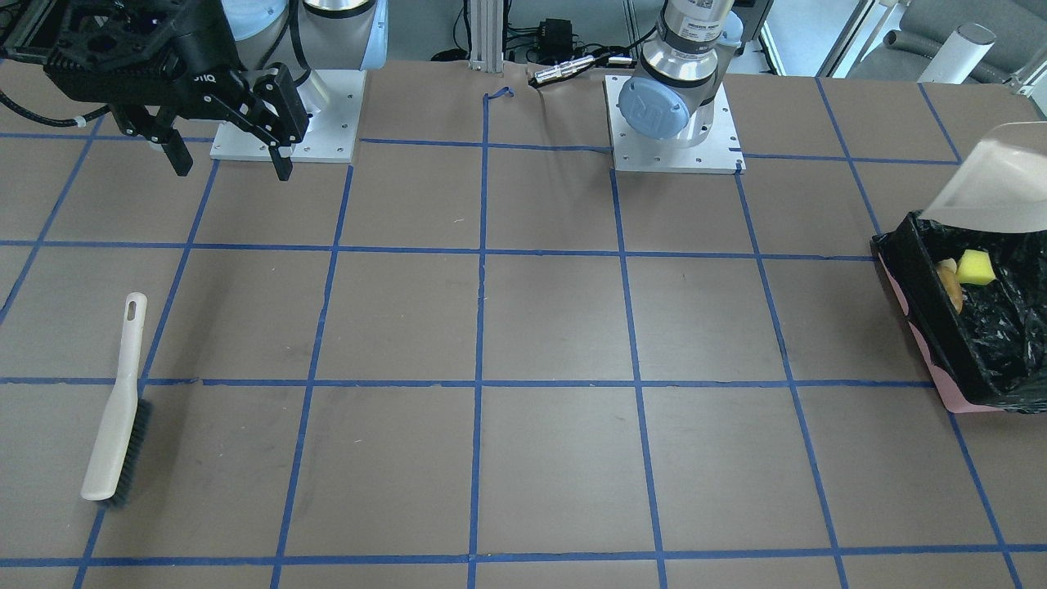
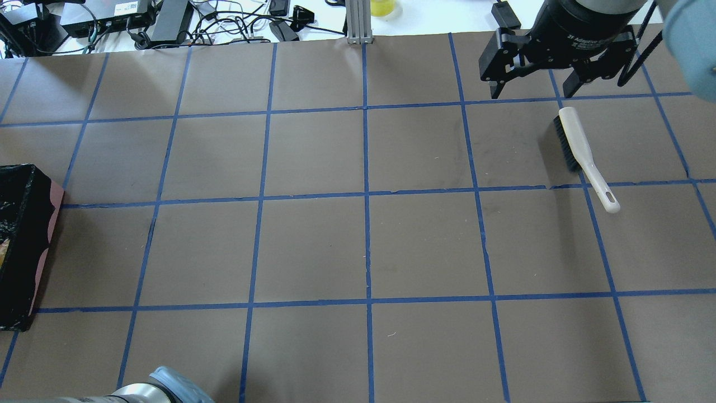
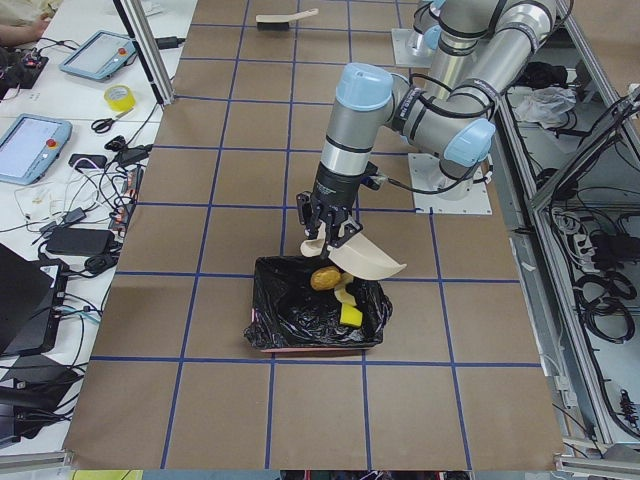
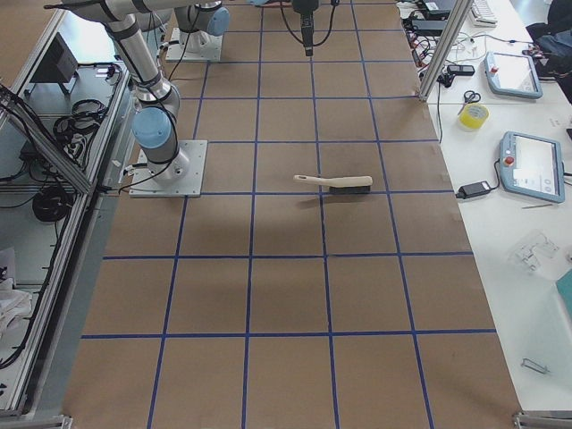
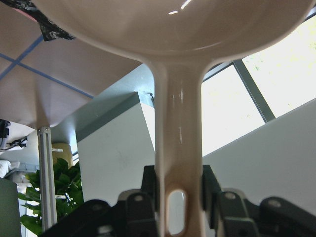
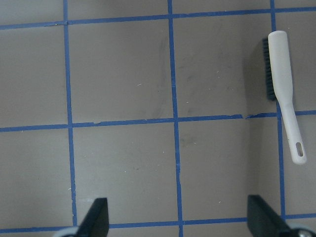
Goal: Sweep and dump trash into bin
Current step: 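Bring the dustpan back and lower it onto the table with the left gripper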
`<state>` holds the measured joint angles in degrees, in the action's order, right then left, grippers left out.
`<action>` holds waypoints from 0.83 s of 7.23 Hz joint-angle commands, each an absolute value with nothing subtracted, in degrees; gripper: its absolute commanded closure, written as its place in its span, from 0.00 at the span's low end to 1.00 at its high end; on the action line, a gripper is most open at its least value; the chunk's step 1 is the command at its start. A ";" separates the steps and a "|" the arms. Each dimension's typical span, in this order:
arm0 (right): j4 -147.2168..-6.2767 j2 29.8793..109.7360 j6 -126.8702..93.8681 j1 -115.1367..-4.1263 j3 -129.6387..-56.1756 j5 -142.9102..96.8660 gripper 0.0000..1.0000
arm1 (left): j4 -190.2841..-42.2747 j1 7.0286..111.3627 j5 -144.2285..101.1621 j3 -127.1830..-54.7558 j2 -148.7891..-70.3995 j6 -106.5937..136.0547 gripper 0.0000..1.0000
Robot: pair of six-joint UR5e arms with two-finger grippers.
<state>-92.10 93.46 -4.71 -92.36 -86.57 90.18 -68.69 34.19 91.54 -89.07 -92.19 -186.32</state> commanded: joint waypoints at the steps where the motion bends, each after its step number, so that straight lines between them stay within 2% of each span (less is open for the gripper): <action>1: -92.20 93.43 -4.66 -92.37 -86.57 90.18 0.00 | -84.06 34.36 87.98 -88.68 -92.55 -175.41 1.00; 3: -92.20 93.43 -4.57 -92.37 -86.57 90.18 0.00 | -89.18 40.65 84.90 -88.77 -93.16 -157.16 1.00; 6: -92.20 93.25 -4.57 -92.37 -86.57 90.26 0.00 | -89.39 51.39 84.21 -89.12 -99.47 -142.60 1.00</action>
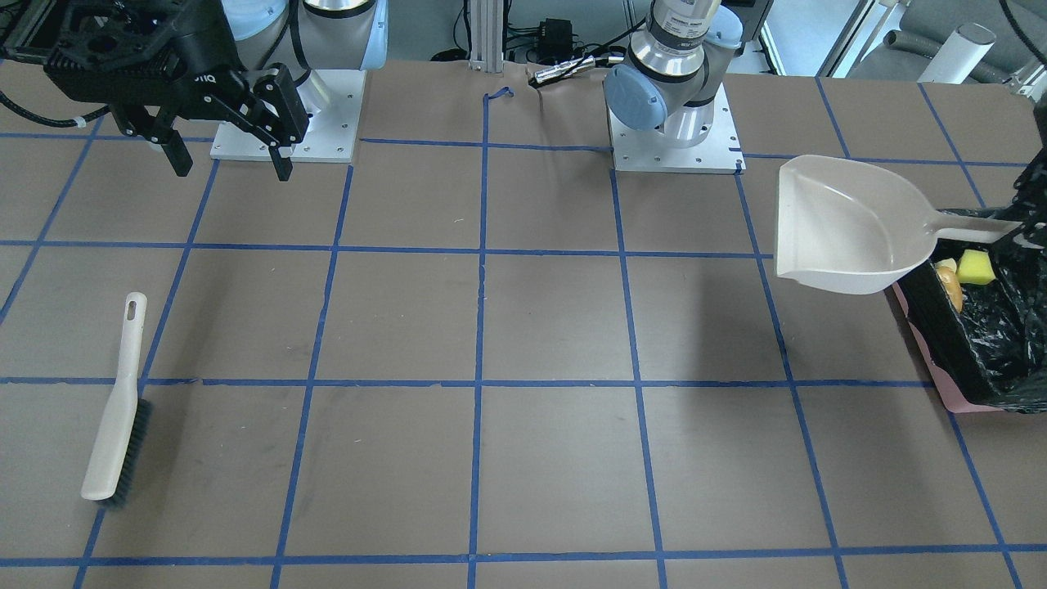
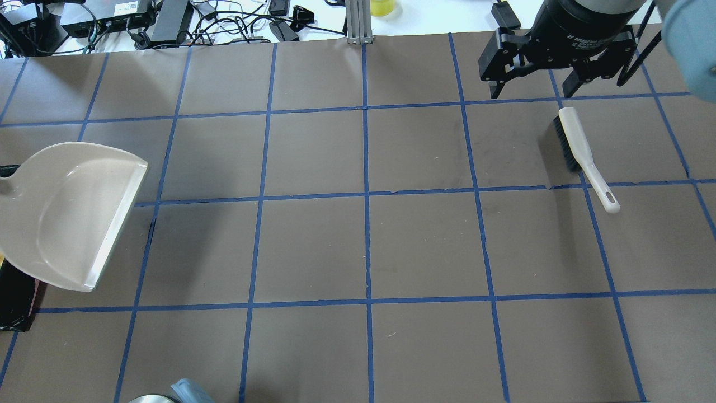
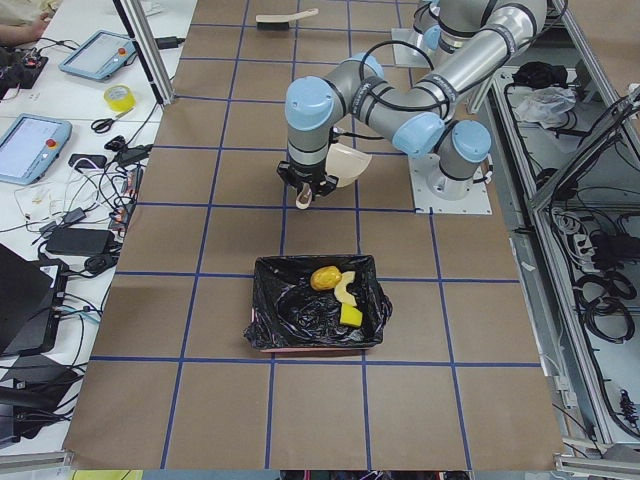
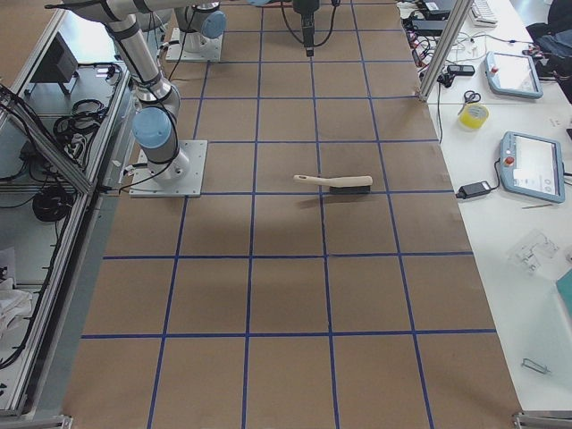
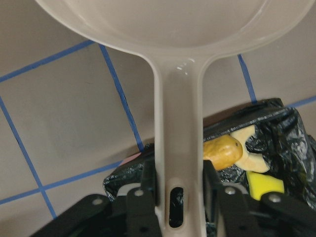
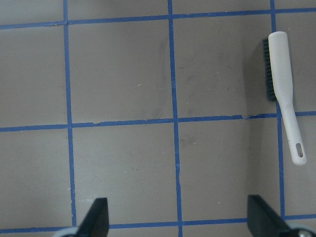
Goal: Sweep and dump trash into bin
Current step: 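Bring the dustpan back and lower it onto the table with the left gripper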
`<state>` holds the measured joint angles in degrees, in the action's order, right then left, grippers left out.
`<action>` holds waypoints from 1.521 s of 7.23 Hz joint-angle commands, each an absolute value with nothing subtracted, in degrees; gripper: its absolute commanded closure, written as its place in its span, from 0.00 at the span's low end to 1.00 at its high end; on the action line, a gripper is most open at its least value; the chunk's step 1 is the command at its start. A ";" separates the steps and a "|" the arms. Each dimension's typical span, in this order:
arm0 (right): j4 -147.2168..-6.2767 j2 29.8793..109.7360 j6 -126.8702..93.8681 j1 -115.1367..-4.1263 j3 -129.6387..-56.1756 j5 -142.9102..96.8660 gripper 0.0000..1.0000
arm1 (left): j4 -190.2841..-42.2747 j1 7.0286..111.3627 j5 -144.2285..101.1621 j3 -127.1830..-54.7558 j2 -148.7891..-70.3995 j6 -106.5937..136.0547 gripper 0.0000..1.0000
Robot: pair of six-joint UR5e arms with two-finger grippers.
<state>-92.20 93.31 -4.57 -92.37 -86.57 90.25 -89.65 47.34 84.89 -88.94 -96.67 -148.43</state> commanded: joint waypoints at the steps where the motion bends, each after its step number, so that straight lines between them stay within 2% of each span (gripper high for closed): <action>1: -92.20 93.25 -4.57 -92.37 -86.57 90.26 0.00 | -86.34 55.77 84.63 -89.12 -102.02 -136.82 1.00; 3: -92.20 93.16 -4.57 -92.37 -86.57 90.26 0.00 | -82.37 62.46 84.90 -88.77 -107.37 -123.18 1.00; 5: -92.29 93.08 -4.57 -92.37 -86.57 90.26 0.00 | -76.40 64.95 84.82 -87.81 -114.31 -117.45 1.00; 9: -92.29 93.08 -4.57 -92.37 -86.57 90.70 0.00 | -74.88 72.76 85.16 -77.45 -124.96 -104.00 1.00; 11: -92.29 93.08 -4.57 -92.37 -86.57 90.70 0.00 | -75.15 73.82 84.99 -76.47 -126.56 -103.45 1.00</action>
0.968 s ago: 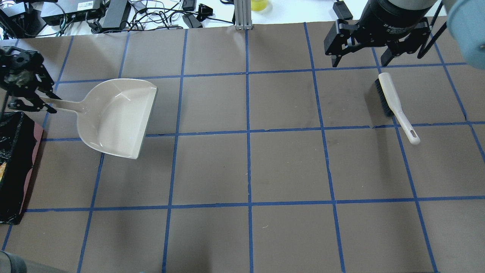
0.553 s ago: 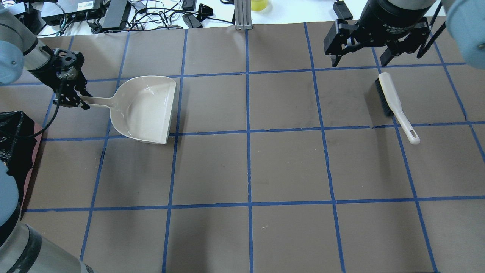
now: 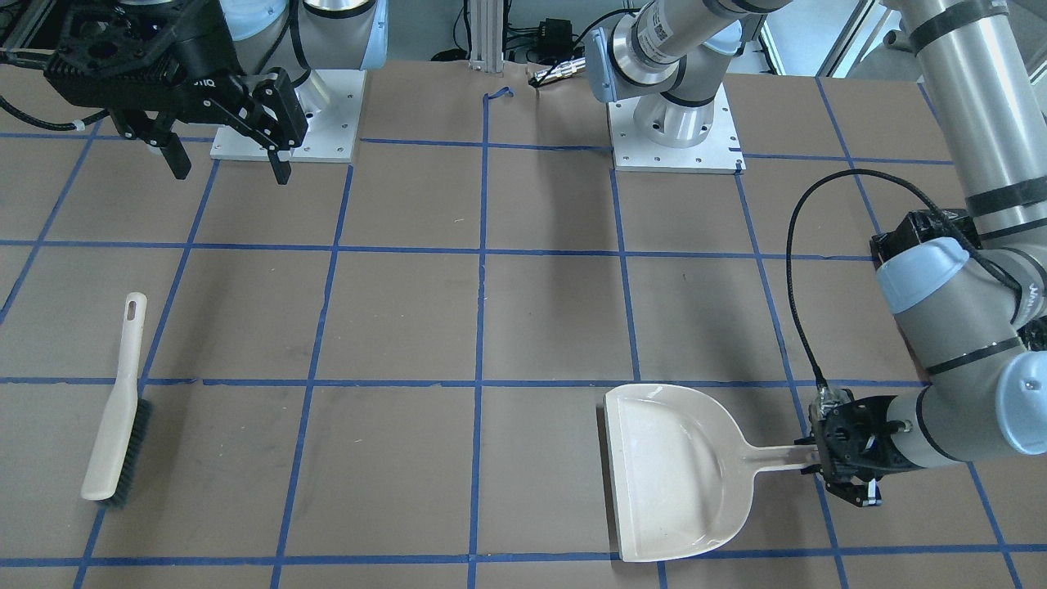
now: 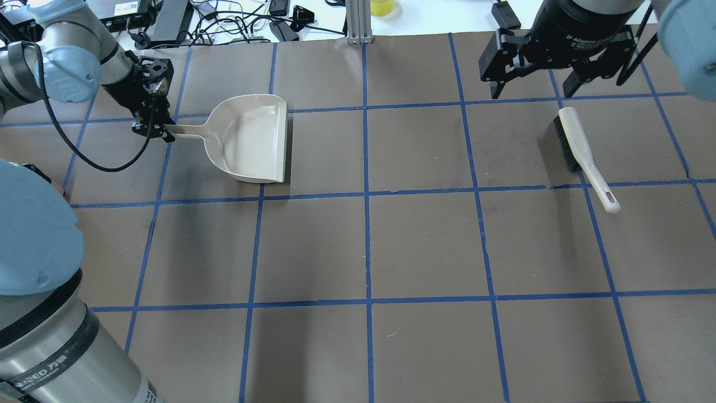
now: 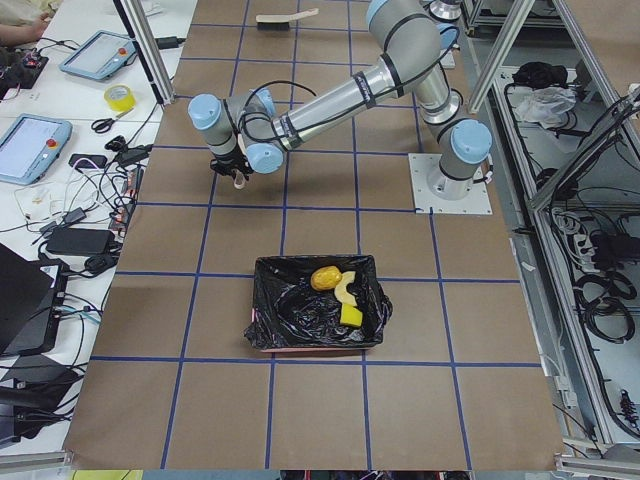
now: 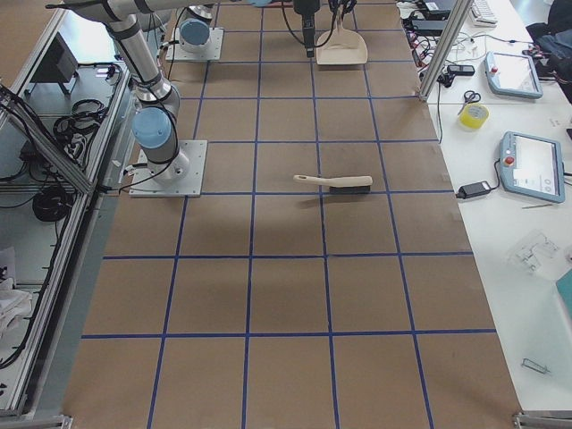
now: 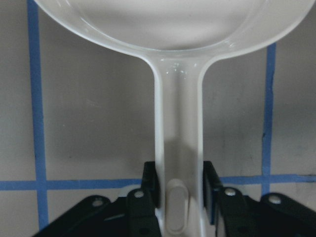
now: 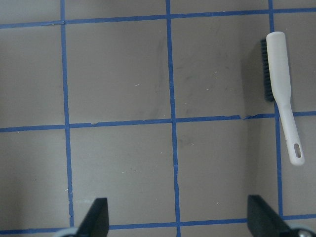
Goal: Sweep and dump trash into bin
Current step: 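Bring the dustpan back and lower it onto the table with the left gripper, then open the left gripper and raise it off the dustpan handle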
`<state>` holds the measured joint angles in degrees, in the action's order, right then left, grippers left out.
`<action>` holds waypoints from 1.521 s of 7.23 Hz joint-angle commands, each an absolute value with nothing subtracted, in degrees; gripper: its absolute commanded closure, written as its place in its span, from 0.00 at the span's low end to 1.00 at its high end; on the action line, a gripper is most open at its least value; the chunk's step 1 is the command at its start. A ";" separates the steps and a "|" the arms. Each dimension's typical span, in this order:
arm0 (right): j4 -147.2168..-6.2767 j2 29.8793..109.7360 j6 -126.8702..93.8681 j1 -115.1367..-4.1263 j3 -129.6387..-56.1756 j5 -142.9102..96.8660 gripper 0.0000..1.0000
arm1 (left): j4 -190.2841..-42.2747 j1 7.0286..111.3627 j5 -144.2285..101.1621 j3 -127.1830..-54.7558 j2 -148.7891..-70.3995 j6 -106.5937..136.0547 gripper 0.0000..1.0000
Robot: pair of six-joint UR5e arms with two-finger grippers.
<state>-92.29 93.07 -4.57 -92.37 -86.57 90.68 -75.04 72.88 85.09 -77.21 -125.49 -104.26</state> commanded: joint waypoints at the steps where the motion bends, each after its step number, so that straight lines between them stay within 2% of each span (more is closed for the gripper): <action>1: -92.29 93.08 -4.57 -92.37 -86.57 90.79 0.00 | -75.58 74.00 85.34 -76.99 -126.48 -103.53 1.00; 2: -92.29 92.99 -4.57 -92.37 -86.57 90.79 0.00 | -75.76 74.09 85.34 -77.25 -125.17 -103.71 1.00; 3: -92.29 92.99 -4.57 -92.37 -86.57 90.70 0.00 | -76.46 74.09 85.25 -77.34 -125.07 -103.62 0.94; 5: -92.29 92.99 -4.57 -92.37 -86.57 90.79 0.00 | -76.55 74.09 85.17 -77.69 -125.34 -102.23 0.27; 6: -92.29 92.99 -4.57 -92.37 -86.57 90.79 0.00 | -76.64 74.27 84.64 -77.61 -124.98 -96.13 0.10; 9: -92.29 92.99 -4.57 -92.37 -86.57 90.79 0.00 | -81.00 80.93 88.15 -75.77 -118.69 -81.09 0.05; 11: -92.29 92.99 -4.57 -92.37 -86.57 90.79 0.00 | -96.09 81.21 88.15 -70.86 -111.13 -77.54 0.05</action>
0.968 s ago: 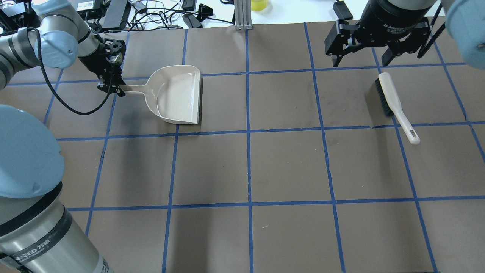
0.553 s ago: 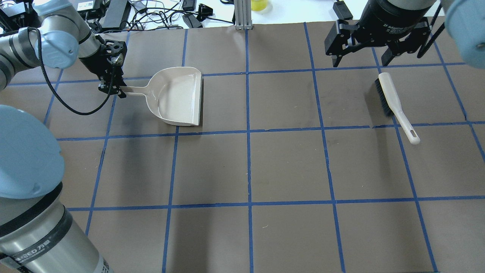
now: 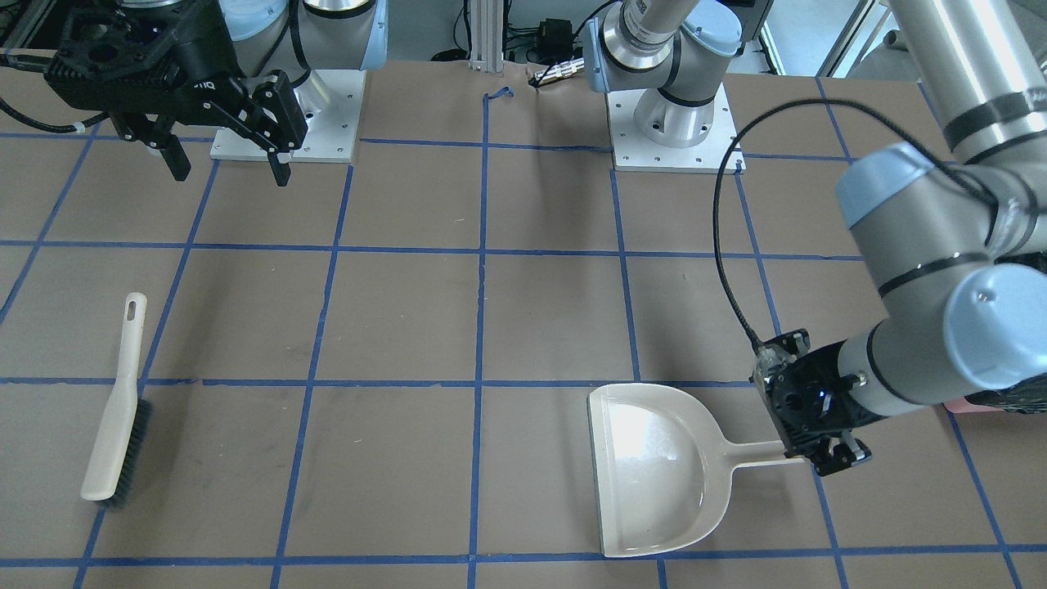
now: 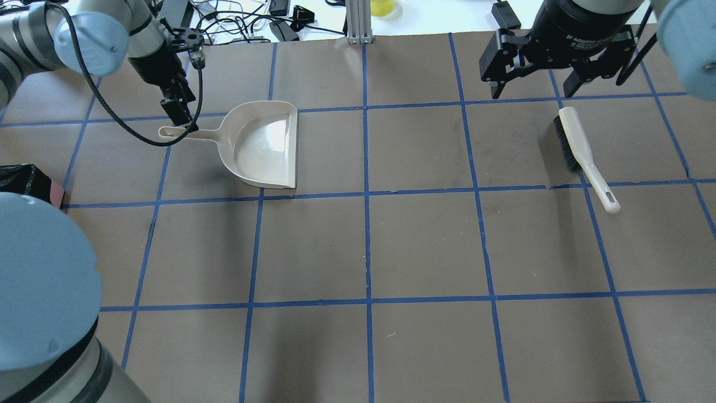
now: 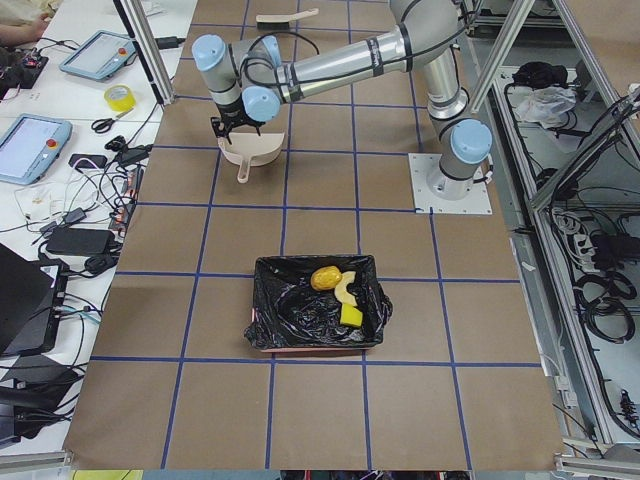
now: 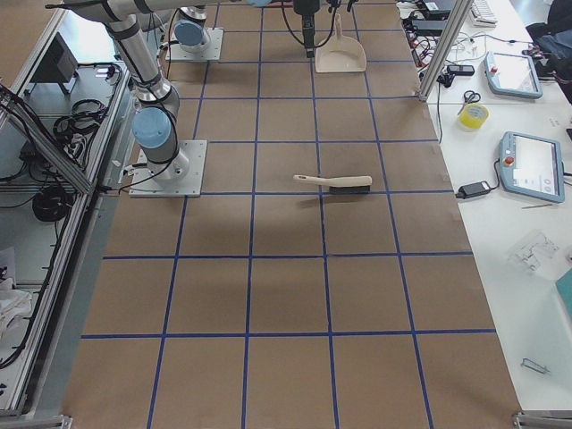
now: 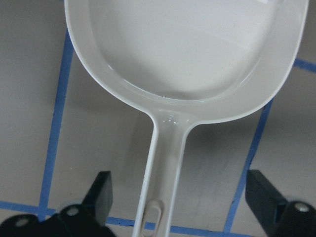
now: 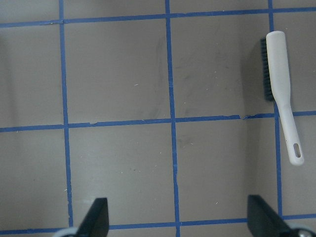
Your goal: Sweep and dump trash into bin
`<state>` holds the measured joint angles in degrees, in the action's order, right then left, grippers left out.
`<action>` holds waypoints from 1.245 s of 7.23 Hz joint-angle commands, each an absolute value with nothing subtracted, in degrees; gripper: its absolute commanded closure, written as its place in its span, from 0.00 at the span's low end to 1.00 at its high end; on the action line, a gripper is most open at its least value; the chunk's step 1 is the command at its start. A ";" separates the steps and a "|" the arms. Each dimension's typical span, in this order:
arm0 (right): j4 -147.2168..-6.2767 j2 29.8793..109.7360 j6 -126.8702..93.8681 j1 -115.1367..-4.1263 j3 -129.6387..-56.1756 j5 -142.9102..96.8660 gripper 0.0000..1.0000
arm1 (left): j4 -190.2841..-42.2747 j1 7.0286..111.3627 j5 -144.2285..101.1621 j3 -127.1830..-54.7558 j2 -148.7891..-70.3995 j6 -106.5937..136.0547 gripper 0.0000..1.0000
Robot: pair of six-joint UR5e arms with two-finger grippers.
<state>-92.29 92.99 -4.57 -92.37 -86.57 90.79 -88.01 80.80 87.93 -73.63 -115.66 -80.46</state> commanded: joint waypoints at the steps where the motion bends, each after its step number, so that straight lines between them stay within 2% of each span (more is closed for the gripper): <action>1: -92.29 92.99 -4.57 -92.37 -86.57 90.79 0.00 | -97.37 82.26 87.98 -70.23 -108.05 -73.78 0.05; 5: -92.29 92.99 -4.48 -92.37 -86.57 90.88 0.00 | -100.63 91.47 91.49 -74.42 -100.30 -45.78 0.05; 7: -92.29 92.90 -4.48 -92.37 -86.66 90.88 0.00 | -102.20 92.46 91.06 -78.03 -95.91 -30.31 0.05; 9: -92.29 92.99 -4.48 -92.37 -86.57 90.88 0.00 | -101.60 92.46 90.70 -80.42 -95.10 -16.91 0.03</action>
